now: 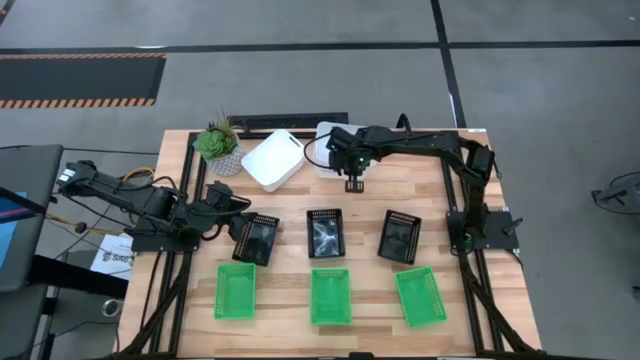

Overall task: Stack baskets by color
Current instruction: Stack the right white bin on the middle white bin

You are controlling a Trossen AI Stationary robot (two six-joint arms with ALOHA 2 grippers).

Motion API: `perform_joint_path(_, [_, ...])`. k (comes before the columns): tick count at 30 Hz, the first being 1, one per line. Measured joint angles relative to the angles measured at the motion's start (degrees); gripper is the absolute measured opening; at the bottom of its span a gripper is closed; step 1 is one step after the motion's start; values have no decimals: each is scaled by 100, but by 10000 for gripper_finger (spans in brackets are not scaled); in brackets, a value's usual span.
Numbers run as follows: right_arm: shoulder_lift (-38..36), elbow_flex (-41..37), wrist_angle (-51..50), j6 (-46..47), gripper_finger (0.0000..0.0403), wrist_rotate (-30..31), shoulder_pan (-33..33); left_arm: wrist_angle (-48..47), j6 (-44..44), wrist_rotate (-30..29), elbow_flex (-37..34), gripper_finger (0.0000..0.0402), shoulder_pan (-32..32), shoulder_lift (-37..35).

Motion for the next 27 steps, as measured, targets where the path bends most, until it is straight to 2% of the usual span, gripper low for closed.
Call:
perform_joint_path(7, [-1,0,0,30,2,-2,-12,2,-2,0,-1,224,-1,0])
perform_joint_path(18, [-1,0,0,46,33,-6,-52,4,-7,66,0,224,-1,0])
perform_joint_path(22, [-1,0,1,46,53,0,-53,3,-8,67,0,224,-2,0])
perform_joint_path(27, [-3,0,11,74,97,73,-55,4,-9,67,0,224,0,0])
